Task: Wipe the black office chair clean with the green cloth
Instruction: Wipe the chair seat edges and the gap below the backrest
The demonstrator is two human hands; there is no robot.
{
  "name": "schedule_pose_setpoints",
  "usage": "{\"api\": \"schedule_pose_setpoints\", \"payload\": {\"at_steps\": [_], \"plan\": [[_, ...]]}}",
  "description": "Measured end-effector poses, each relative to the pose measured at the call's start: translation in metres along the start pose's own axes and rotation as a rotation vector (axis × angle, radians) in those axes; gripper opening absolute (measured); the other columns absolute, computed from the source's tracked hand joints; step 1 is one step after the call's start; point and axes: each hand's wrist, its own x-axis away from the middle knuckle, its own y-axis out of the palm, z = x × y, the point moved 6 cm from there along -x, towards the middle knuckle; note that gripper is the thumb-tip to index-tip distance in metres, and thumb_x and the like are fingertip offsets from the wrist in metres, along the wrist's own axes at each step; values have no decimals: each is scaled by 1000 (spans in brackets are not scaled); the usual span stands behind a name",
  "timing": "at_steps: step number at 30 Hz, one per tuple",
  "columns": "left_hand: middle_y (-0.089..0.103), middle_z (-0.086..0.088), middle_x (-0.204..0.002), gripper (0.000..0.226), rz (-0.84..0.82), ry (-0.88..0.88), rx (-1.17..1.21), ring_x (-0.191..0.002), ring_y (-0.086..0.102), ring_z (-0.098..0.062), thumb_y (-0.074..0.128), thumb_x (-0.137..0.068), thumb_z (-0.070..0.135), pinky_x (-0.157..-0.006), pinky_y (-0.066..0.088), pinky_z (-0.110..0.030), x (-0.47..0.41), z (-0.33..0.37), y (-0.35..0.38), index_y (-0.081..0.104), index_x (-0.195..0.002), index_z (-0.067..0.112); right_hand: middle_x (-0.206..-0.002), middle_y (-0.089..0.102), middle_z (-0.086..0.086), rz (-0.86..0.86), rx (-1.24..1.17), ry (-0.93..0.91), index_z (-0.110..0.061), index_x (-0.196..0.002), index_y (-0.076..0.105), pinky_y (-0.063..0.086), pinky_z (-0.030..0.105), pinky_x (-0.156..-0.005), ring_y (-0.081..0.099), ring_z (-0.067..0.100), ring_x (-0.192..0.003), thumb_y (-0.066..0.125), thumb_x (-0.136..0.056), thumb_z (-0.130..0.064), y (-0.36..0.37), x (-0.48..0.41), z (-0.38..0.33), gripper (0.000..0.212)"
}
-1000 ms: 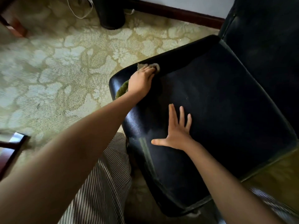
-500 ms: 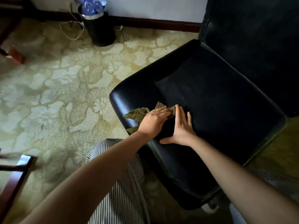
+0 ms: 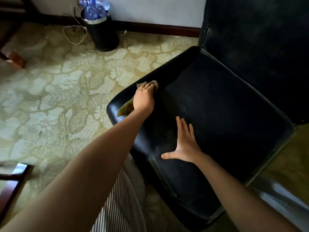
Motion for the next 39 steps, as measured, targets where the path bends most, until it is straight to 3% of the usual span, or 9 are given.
{"api": "schedule_pose_setpoints", "payload": {"at_steps": [3, 9, 13, 17, 21, 25, 30, 35, 39], "plan": [[46, -8, -141, 40, 37, 49, 3, -136, 34, -22, 40, -93, 4, -110, 21, -25, 14, 14, 7, 51, -132, 8, -141, -24, -14, -19, -13, 4, -11, -143, -26, -24, 23, -101, -34, 0, -118, 77, -67, -52, -2, 0, 0, 135], [62, -16, -121, 40, -94, 274, 50, -119, 54, -30, 43, -82, 8, -104, 36, -35, 85, 51, 22, 63, -115, 1, -152, -25, 4, 40, 20, 13, -6, -141, -28, -25, 24, -104, -32, 4, -126, 80, -62, -52, 0, 4, 10, 142], [67, -14, -111, 43, -170, 416, 19, -108, 62, -31, 40, -75, 13, -94, 45, -39, 135, 70, 29, 68, -106, 2, -153, -26, 4, 60, -158, 76, -14, -145, -23, -12, 35, -113, -31, 15, -134, 84, -64, -36, -6, 16, 19, 136], [64, -17, -116, 38, -265, 546, 51, -112, 58, -35, 47, -80, 10, -100, 39, -43, 151, 72, 22, 64, -113, 1, -141, -21, -16, 142, -185, 48, -17, -148, -12, -13, 33, -112, -27, 3, -127, 74, -78, -30, -21, 32, 27, 111], [62, -21, -117, 34, -39, 366, 128, -114, 55, -36, 43, -88, 6, -106, 26, -27, 94, 52, -15, 62, -113, -5, -157, -11, 6, 218, 106, 59, -18, -150, -6, -18, 38, -111, -20, 22, -142, 64, -79, -55, -35, 30, 50, 106], [48, -18, -137, 34, 29, 118, 58, -132, 37, -33, 41, -96, 5, -111, 21, -32, 30, 27, -24, 51, -128, -2, -153, -28, 12, 24, 298, 252, -22, -147, -19, -20, 48, -109, -29, 38, -137, 48, -72, -78, -44, 21, 72, 115], [42, -12, -143, 37, 57, -60, 14, -137, 30, -26, 37, -97, 7, -112, 17, -26, 28, 26, 14, 47, -133, 3, -144, -42, 15, -191, 352, 294, -24, -140, -33, -20, 51, -107, -38, 40, -131, 50, -68, -81, -42, 14, 77, 124], [60, -24, -120, 30, -57, 197, 47, -117, 53, -37, 48, -88, -1, -100, 33, -31, 75, 69, 24, 60, -115, -5, -141, -46, 16, -273, 380, 300, -22, -138, -37, -20, 53, -106, -40, 42, -128, 51, -67, -81, -43, 15, 77, 127], [50, -19, -135, 39, -224, 361, 6, -131, 40, -33, 48, -90, 0, -110, 23, -32, 123, 95, 41, 51, -128, -2, -139, -48, 14, -332, 365, 304, -23, -138, -37, -21, 53, -106, -42, 41, -127, 52, -69, -80, -48, 18, 74, 126]]}}
